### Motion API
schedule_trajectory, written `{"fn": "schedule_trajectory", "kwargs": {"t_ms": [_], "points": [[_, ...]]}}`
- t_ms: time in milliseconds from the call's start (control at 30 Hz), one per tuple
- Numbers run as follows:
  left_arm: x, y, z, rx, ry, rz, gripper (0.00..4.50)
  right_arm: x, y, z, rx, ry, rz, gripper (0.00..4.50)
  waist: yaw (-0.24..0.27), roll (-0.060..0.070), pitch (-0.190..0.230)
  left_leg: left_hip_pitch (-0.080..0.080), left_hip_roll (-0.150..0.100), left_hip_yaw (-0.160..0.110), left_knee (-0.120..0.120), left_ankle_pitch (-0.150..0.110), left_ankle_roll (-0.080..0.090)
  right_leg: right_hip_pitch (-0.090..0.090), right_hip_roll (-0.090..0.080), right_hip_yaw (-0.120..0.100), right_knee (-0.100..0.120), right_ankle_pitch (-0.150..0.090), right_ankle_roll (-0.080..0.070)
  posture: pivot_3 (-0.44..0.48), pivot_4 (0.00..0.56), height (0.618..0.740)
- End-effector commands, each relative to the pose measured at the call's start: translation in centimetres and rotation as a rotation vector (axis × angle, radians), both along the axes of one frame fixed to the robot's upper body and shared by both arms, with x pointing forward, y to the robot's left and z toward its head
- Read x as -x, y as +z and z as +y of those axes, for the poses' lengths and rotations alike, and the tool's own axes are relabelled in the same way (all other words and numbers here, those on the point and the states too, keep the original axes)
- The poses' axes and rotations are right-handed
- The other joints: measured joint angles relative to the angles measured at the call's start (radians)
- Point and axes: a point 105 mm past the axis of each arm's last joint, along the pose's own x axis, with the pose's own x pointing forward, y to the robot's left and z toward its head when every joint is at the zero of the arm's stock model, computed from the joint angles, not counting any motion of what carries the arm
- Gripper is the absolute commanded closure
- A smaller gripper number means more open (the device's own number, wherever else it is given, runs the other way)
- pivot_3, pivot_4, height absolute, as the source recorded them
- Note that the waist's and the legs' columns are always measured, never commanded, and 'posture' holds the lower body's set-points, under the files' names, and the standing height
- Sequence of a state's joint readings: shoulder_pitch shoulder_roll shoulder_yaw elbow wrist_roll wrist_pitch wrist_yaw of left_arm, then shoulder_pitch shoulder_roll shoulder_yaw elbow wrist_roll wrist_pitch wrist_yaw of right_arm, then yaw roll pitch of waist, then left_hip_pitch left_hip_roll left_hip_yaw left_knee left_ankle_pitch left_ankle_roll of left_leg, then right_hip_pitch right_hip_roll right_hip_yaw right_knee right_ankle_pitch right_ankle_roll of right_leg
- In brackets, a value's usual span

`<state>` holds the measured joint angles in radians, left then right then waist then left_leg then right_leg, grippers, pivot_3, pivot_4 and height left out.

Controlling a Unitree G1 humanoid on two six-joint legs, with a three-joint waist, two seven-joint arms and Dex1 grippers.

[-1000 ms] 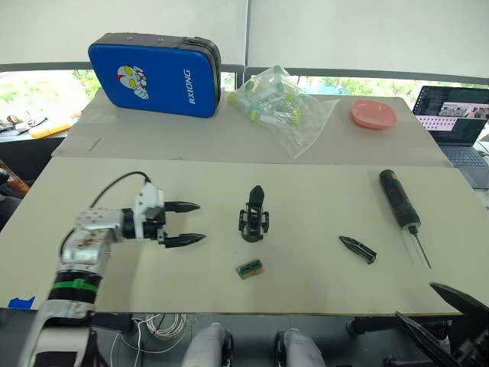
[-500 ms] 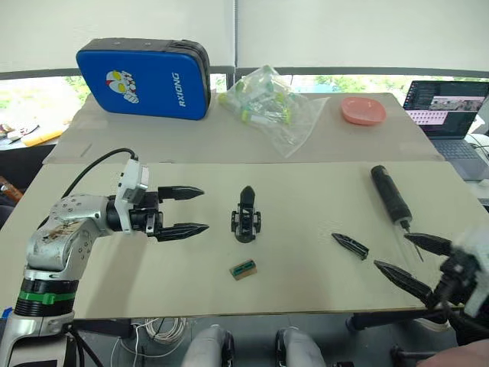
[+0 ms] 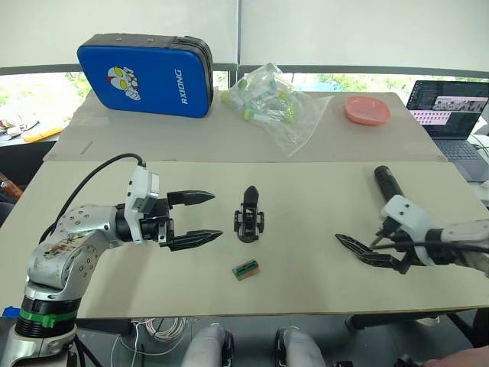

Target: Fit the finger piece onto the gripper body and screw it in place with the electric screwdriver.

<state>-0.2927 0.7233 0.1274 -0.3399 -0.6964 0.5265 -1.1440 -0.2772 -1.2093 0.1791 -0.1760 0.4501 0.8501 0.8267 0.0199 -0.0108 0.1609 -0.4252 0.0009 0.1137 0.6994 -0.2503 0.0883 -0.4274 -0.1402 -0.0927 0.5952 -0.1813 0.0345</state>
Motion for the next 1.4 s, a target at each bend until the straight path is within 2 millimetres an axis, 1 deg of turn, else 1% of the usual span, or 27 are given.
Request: {"fn": "schedule_trajectory", "kwargs": {"t_ms": [33, 100, 233, 333, 400, 467, 667, 700, 733, 767, 833, 900, 1000, 1033, 1067, 1100, 1133, 1200, 1267, 1333, 1400], "points": [[0.7, 0.7, -0.4, 0.005, -0.02, -0.034, 0.09, -0.5, -0.7, -0.8, 0.065, 0.029, 0.039, 0.0, 0.0, 0.0, 0.0, 0.0, 0.0, 0.0, 0.0, 0.0, 0.0, 0.0, 0.0, 0.0, 0.0, 0.001, 0.002, 0.0, 0.15, 0.74], [0.7, 0.3, -0.1, -0.017, -0.017, -0.026, 0.09, -0.3, -1.3, -0.9, 0.084, 0.054, 0.087, 0.0, -0.002, 0.0, 0.0, 0.0, 0.0, 0.0, 0.0, 0.0, 0.0, 0.001, 0.0, 0.0, 0.0, 0.003, 0.005, 0.0, 0.15, 0.74], [0.5, -0.2, 0.7, -0.039, 0.001, -0.024, 0.09, -1.1, -1.5, -0.7, 0.078, 0.049, 0.073, 0.0, -0.002, -0.002, -0.001, 0.001, 0.001, 0.0, 0.0, 0.0, -0.001, 0.002, 0.0, -0.002, 0.0, 0.003, 0.005, 0.0, 0.15, 0.74], [0.5, -0.1, 0.7, -0.036, 0.003, -0.029, 0.09, -1.2, -1.8, -0.7, 0.084, 0.05, 0.082, 0.0, -0.007, -0.005, -0.003, 0.002, 0.001, 0.0, 0.001, -0.004, -0.008, 0.002, 0.0, -0.002, 0.0, 0.002, 0.004, 0.0, 0.15, 0.74], [0.4, -0.1, 0.7, -0.036, 0.003, -0.032, 0.0, -0.9, -2.1, -0.8, 0.101, 0.06, 0.1, 0.54, -0.008, -0.005, -0.003, 0.002, 0.002, 0.0, 0.002, -0.004, -0.009, 0.003, 0.0, -0.002, 0.0, 0.001, 0.005, 0.0, 0.15, 0.74], [0.4, 0.0, 0.8, -0.038, 0.003, -0.034, 0.0, -0.5, -2.3, -0.8, 0.117, 0.075, 0.116, 1.18, -0.007, -0.005, -0.003, 0.003, 0.002, 0.0, 0.002, -0.004, -0.009, 0.003, 0.0, -0.002, 0.0, 0.001, 0.005, 0.0, 0.15, 0.74], [0.0, 0.2, 1.0, -0.03, 0.014, -0.041, 0.0, 0.2, -2.4, -1.1, 0.152, 0.101, 0.093, 3.25, -0.002, -0.007, -0.004, 0.005, 0.002, 0.0, 0.003, -0.005, -0.008, 0.003, -0.001, -0.003, 0.0, 0.0, 0.004, 0.0, 0.15, 0.74], [-0.1, 0.3, 0.9, -0.02, 0.019, -0.041, 0.0, 0.3, -2.3, -1.2, 0.148, 0.097, 0.086, 3.38, 0.001, -0.007, -0.004, 0.005, 0.002, 0.0, 0.003, -0.005, -0.008, 0.003, -0.001, -0.003, 0.0, -0.001, 0.004, 0.0, 0.15, 0.74], [-0.2, 0.6, 0.9, -0.001, 0.026, -0.039, 0.0, 0.2, -2.0, -1.1, 0.136, 0.091, 0.059, 3.38, 0.005, -0.007, -0.004, 0.005, 0.002, 0.0, 0.003, -0.005, -0.008, 0.003, -0.002, -0.003, 0.0, -0.001, 0.004, 0.0, 0.15, 0.74], [-0.3, 1.0, 0.8, 0.024, 0.034, -0.028, 0.0, 0.2, -1.4, -1.0, 0.119, 0.085, 0.026, 3.38, 0.006, -0.007, -0.004, 0.005, 0.001, 0.0, 0.003, -0.005, -0.008, 0.003, -0.003, -0.003, 0.0, -0.001, 0.004, 0.0, 0.15, 0.74], [-0.8, 2.3, 0.9, 0.116, 0.079, -0.01, 0.0, -0.3, 0.6, -0.3, 0.082, 0.103, -0.109, 3.38, 0.015, -0.007, -0.004, 0.004, 0.001, 0.0, 0.003, -0.005, -0.008, 0.002, -0.004, -0.003, 0.0, 0.0, 0.004, 0.0, 0.15, 0.74], [-1.6, 4.0, 1.0, 0.247, 0.153, 0.002, 0.0, -1.2, 3.9, 0.9, 0.03, 0.105, -0.319, 3.38, 0.019, -0.007, -0.004, 0.003, 0.0, 0.0, 0.003, -0.005, -0.008, 0.003, -0.005, -0.002, 0.0, 0.002, 0.008, 0.0, 0.15, 0.74], [-3.4, 5.9, 0.9, 0.408, 0.271, 0.037, 0.0, -2.7, 9.5, 3.2, -0.064, 0.075, -0.688, 3.38, 0.016, -0.006, -0.003, 0.001, -0.001, 0.0, 0.003, -0.003, -0.01, 0.003, -0.005, -0.001, 0.001, 0.008, 0.012, 0.0, 0.15, 0.74], [-4.0, 6.9, 0.5, 0.495, 0.292, 0.045, 0.0, -3.2, 11.8, 3.9, -0.09, 0.04, -0.843, 3.38, 0.014, -0.006, -0.003, 0.001, -0.001, 0.0, 0.003, -0.003, -0.011, 0.003, -0.003, -0.001, 0.001, 0.009, 0.013, 0.0, 0.15, 0.74], [-4.6, 7.6, 0.0, 0.565, 0.294, 0.068, 0.0, -3.5, 13.7, 4.8, -0.138, 0.009, -0.963, 3.38, 0.014, -0.006, -0.003, 0.001, 0.0, 0.0, 0.003, -0.002, -0.012, 0.003, -0.002, -0.001, 0.001, 0.008, 0.014, 0.0, 0.15, 0.74], [-5.3, 8.2, -0.6, 0.611, 0.307, 0.077, 0.0, -3.7, 15.1, 5.8, -0.173, -0.01, -1.052, 3.38, 0.015, -0.006, -0.003, 0.002, 0.0, 0.0, 0.002, -0.001, -0.013, 0.003, -0.001, -0.001, 0.001, 0.008, 0.014, 0.0, 0.15, 0.74], [-5.9, 8.7, -1.4, 0.649, 0.321, 0.079, 0.0, -3.7, 16.1, 7.2, -0.212, -0.014, -1.127, 3.38, 0.016, -0.006, -0.003, 0.002, 0.0, -0.001, 0.002, -0.001, -0.015, 0.003, 0.001, -0.001, 0.001, 0.008, 0.014, 0.0, 0.15, 0.74], [-6.9, 9.7, -2.9, 0.706, 0.327, 0.088, 0.0, -3.7, 16.9, 10.3, -0.244, 0.012, -1.208, 3.38, 0.018, -0.006, -0.003, 0.002, 0.0, -0.002, 0.002, 0.001, -0.016, 0.003, 0.004, -0.001, 0.001, 0.009, 0.014, 0.0, 0.15, 0.74], [-7.2, 10.3, -4.2, 0.756, 0.305, 0.119, 0.0, -3.6, 17.0, 13.2, -0.292, 0.033, -1.243, 3.38, 0.016, -0.006, -0.003, 0.001, 0.001, -0.002, 0.001, 0.005, -0.01, 0.003, 0.007, -0.002, 0.001, 0.009, 0.011, 0.0, 0.15, 0.74], [-7.2, 10.4, -5.5, 0.762, 0.275, 0.145, 0.0, -3.5, 17.3, 14.8, -0.315, 0.045, -1.272, 3.38, 0.014, -0.006, -0.003, 0.001, 0.001, -0.002, 0.0, 0.006, -0.009, 0.003, 0.007, -0.001, 0.0, 0.01, 0.011, 0.0, 0.15, 0.74], [-6.9, 10.3, -6.6, 0.763, 0.233, 0.174, 0.0, -3.4, 17.3, 15.6, -0.293, 0.084, -1.3, 3.38, 0.013, -0.006, -0.003, 0.001, 0.0, -0.001, -0.001, 0.006, -0.008, 0.003, 0.008, -0.001, 0.0, 0.009, 0.011, 0.0, 0.15, 0.74]]}}
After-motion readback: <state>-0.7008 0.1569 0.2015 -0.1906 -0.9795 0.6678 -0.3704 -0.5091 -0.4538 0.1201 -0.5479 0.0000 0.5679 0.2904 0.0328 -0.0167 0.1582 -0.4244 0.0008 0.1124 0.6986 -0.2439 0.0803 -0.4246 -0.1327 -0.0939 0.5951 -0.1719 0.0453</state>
